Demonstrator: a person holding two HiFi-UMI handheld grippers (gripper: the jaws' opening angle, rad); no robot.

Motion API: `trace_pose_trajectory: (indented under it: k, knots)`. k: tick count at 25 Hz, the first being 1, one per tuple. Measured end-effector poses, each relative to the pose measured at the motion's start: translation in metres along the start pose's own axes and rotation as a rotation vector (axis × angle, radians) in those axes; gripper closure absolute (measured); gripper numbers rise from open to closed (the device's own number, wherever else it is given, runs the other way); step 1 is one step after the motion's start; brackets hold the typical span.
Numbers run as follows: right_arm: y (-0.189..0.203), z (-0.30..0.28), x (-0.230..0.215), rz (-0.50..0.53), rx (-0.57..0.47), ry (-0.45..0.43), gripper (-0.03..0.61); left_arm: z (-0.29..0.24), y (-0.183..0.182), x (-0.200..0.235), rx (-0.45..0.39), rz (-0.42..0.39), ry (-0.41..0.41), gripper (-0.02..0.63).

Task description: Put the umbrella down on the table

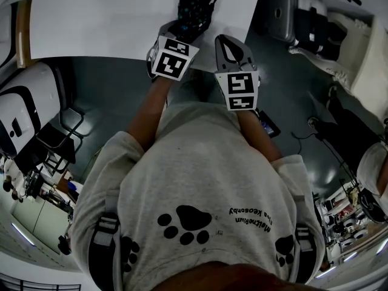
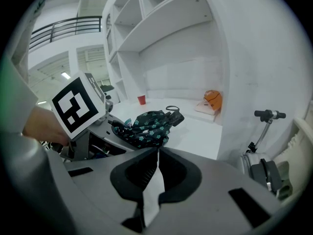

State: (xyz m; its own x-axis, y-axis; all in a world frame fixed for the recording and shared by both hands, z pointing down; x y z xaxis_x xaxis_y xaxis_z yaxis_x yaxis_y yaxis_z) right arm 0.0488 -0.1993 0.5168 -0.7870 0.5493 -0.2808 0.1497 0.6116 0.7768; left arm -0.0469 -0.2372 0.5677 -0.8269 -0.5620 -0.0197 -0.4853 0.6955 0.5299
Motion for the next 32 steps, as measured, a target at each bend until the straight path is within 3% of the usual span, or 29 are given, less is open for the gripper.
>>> trace_pose_trajectory:
  k: [32]
  knots:
    - [0.002,-0.013,-0.002,-0.029,0.05,-0.013,0.542,-0.004,0.002,0.0,0.151,-0.047,0.074,0.344]
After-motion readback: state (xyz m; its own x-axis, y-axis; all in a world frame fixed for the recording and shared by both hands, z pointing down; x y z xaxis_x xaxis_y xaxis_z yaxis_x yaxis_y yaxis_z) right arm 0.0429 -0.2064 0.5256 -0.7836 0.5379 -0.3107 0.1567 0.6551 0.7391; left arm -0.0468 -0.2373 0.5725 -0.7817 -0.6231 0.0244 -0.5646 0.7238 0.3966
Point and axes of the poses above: the fingertips, and each gripper's own axes: z backward along the fingers, x to its left, y out of its underside, the point moved 4 cm from there along z, backward along the fingers, and after that the axes turned 11 degrees about -y, right-handed, at the moved point
